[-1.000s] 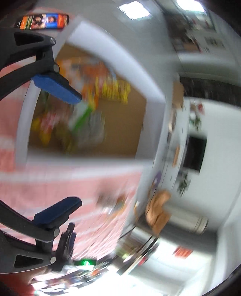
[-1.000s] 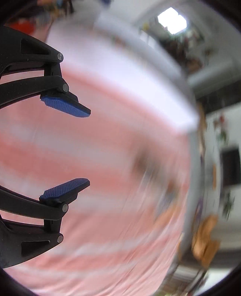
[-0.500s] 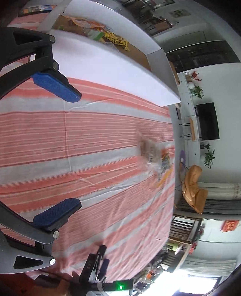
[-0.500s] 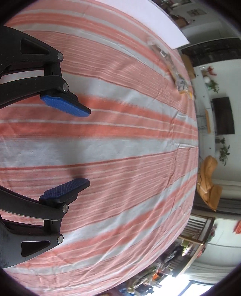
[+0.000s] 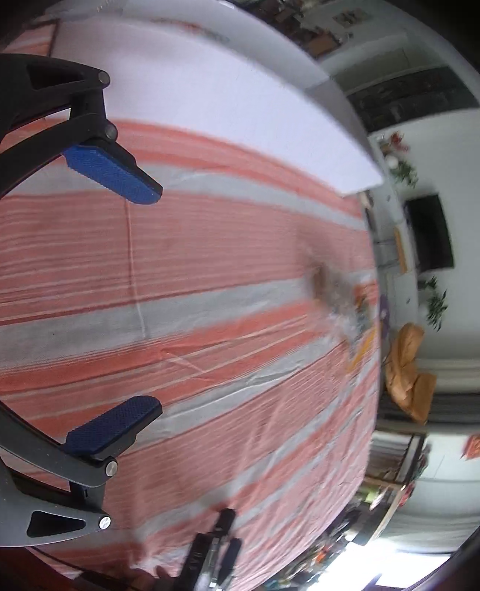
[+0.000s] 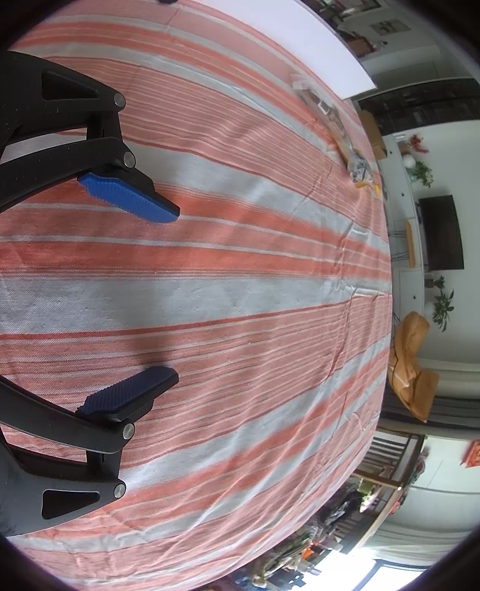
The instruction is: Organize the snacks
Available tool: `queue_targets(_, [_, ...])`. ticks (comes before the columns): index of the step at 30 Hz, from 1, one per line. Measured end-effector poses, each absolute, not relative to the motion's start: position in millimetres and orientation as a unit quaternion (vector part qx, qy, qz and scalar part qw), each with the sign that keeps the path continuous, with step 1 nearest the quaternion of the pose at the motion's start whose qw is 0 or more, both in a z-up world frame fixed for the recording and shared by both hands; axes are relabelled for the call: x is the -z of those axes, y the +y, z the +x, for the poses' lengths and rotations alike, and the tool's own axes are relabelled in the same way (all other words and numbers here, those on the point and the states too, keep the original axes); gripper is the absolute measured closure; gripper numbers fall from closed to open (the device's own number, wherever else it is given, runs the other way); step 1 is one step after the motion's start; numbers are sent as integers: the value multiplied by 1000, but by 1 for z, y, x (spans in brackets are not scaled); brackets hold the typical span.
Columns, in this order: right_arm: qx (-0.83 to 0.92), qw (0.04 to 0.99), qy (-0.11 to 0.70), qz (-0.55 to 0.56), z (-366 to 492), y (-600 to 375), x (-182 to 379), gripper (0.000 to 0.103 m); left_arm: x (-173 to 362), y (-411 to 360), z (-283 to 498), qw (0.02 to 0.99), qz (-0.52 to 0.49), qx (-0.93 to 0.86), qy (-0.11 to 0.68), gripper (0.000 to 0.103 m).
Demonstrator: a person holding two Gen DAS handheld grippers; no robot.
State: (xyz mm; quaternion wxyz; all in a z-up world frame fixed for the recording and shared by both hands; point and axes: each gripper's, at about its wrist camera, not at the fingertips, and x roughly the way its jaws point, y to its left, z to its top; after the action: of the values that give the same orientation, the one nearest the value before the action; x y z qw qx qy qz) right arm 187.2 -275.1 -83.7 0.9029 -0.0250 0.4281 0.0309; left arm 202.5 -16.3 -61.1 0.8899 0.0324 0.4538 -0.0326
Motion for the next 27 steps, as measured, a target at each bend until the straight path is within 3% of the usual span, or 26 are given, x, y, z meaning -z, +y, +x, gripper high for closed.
queue_targets(6, [-31,903,428,-25,187,-275,84,20,60,-4,250,878,24,83,470,0])
queue_targets(13, [-31,903,428,-25,187,-275,84,19,40,-5,368,864,20,107,491,0])
queue_targets(23, [-32,903,429,-24,187,-274,85,18,85,3,471,834,-1,59,549,1])
queue_targets(24, [-33,902,429,-24,187,-274,85,18,86,5,471,838,-5,58,543,3])
queue_targets(26, [-33,902,429,-24,188,-273,85,18,82,6,465,851,-6,56,523,27])
queue_targets(27, [-33,902,429,-24,188,-273,85,18,78,7,460,857,-9,52,512,44])
